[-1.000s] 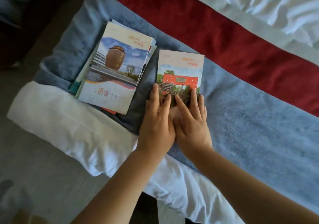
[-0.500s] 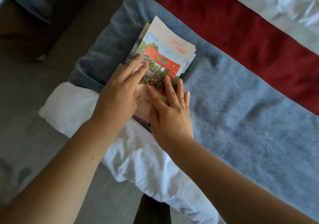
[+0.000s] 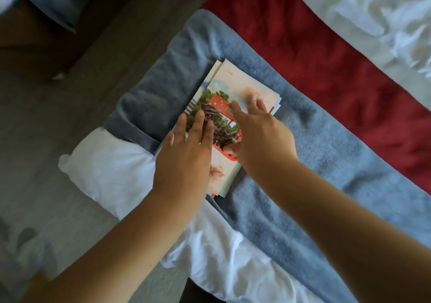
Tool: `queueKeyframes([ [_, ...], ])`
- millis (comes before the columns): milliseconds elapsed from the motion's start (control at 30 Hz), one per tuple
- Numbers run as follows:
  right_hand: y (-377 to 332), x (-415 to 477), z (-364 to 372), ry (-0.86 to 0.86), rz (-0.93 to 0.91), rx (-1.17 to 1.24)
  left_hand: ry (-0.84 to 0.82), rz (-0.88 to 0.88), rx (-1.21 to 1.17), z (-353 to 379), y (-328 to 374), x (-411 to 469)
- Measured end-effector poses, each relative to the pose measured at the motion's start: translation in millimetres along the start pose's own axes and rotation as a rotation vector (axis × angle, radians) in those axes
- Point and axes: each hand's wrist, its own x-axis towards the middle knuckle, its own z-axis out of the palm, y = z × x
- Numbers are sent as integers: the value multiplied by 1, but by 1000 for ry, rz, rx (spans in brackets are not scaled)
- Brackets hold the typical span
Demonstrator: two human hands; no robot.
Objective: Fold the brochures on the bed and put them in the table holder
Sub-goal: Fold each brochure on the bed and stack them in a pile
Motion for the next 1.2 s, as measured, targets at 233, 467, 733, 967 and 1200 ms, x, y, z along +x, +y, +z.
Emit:
queueKeyframes([
  [233, -10, 32, 5, -186, 28, -191, -184, -135, -31, 16, 12, 33],
  [467, -20, 31, 6, -192, 62, -63, -188, -167, -37, 11, 20, 35],
  [733, 19, -34, 54, 197, -30, 347, 10, -251, -295, -8, 2, 19],
  [967, 23, -67, 60, 315, 112, 661, 346, -233, -328, 26, 27, -11],
  [1200, 54, -78, 57, 378, 222, 636, 481, -229, -695, 55, 74, -26],
])
